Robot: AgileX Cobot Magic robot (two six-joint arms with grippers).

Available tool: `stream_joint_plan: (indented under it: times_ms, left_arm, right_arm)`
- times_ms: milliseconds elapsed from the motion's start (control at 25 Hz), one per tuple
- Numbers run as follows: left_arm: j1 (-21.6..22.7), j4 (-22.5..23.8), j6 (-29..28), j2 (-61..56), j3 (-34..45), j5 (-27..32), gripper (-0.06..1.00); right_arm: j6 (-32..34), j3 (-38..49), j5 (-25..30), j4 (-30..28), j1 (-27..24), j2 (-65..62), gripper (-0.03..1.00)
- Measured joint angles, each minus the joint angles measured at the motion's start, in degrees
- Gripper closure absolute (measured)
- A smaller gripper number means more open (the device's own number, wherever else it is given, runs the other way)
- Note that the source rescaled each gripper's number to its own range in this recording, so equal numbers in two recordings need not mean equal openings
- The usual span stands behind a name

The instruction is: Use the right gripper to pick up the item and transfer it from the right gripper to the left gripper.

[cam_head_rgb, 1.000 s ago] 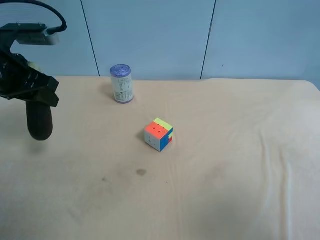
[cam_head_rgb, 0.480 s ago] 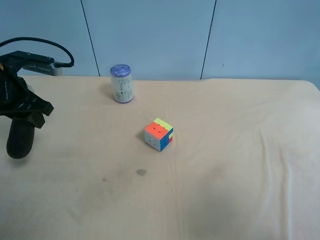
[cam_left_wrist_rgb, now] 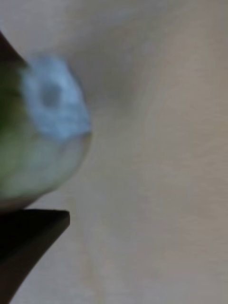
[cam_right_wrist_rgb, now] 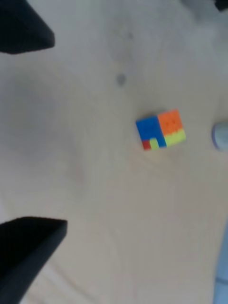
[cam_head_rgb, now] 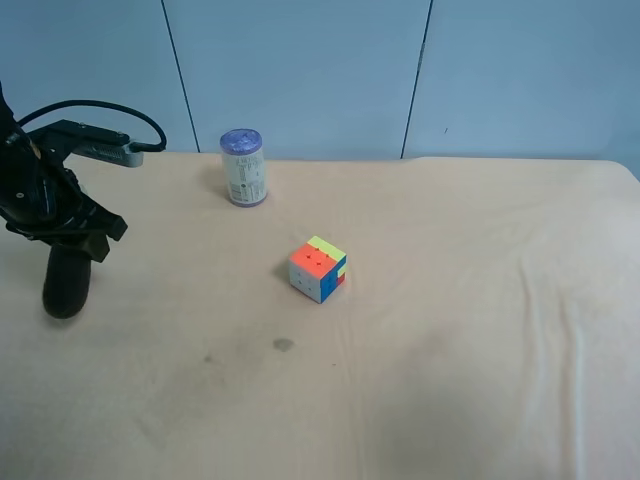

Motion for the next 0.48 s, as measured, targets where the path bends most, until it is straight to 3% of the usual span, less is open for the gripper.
stream_joint_plan:
  times_ms: [200, 400, 480]
  left_arm:
    - [0.0, 0.0, 0.0, 1.9, 0.0, -4.6, 0.71]
    - [0.0, 0.0, 0.0, 3.4, 0.0, -5.3, 0.38]
    - [0.0, 0.0, 0.0, 3.4, 0.0, -5.3, 0.32]
  right_arm:
    - [0.0, 0.0, 0.0, 0.0, -11.0, 0.1, 0.42]
    - [0.0, 0.0, 0.0, 0.0, -21.8, 0.1, 0.42]
    - [0.0, 0.0, 0.0, 0.0, -24.8, 0.1, 0.42]
